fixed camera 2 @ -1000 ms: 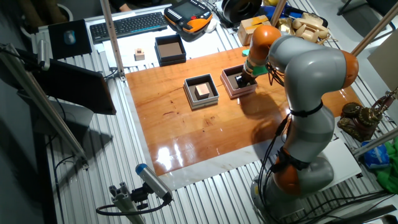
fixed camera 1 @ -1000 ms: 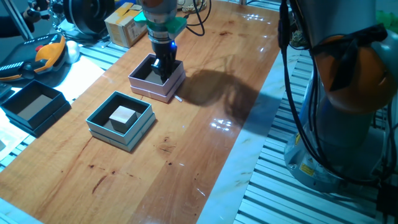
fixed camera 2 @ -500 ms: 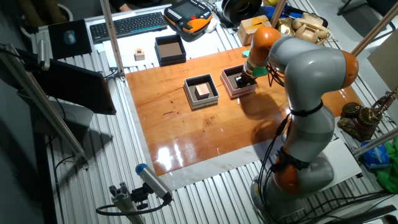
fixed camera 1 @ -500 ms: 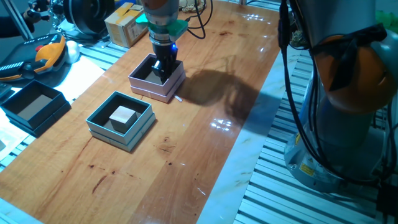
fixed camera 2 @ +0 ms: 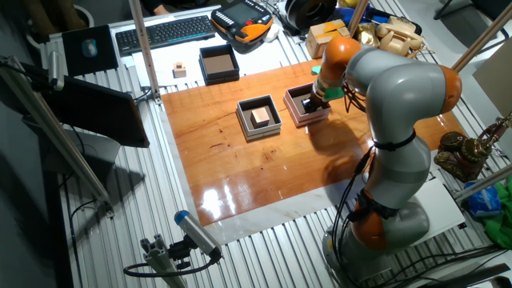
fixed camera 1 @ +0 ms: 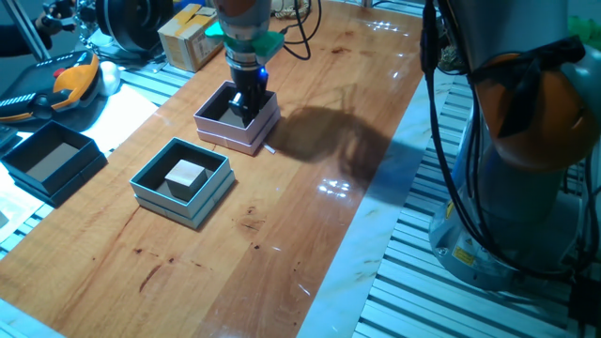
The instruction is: Move an object from one box to another
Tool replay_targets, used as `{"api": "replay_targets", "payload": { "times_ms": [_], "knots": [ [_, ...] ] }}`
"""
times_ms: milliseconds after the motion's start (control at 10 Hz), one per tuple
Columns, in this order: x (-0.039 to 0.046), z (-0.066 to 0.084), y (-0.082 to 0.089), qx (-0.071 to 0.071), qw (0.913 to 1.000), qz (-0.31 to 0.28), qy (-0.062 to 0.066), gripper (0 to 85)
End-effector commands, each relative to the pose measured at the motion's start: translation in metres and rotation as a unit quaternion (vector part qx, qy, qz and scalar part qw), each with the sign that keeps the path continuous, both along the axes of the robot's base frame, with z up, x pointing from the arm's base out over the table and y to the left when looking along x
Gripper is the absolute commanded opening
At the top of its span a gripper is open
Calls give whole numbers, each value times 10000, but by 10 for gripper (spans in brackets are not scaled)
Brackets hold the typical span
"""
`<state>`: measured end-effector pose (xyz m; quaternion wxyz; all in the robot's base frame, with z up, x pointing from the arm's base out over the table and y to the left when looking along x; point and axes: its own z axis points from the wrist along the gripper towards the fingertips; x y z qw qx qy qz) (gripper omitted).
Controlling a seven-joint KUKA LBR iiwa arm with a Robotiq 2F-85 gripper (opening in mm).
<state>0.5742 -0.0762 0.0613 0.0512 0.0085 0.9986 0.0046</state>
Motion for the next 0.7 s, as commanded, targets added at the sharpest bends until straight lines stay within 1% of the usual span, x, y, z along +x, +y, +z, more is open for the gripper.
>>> {"api": "replay_targets", "payload": {
  "times_ms": [0, 100, 200, 400, 500, 600],
  "knots": [
    [1, -17, -4, -25, 10000, 1, -26, 340],
    [2, -23, -4, -33, 10000, 9, -42, 340],
    [3, -19, -5, -49, 10000, 9, -57, 510],
    [8, 0, -8, -51, 9999, -37, -87, 510],
    [12, 14, -6, -50, 9999, -45, -95, 680],
    [23, 57, 5, -34, 9999, -53, -80, 510]
  ]
}}
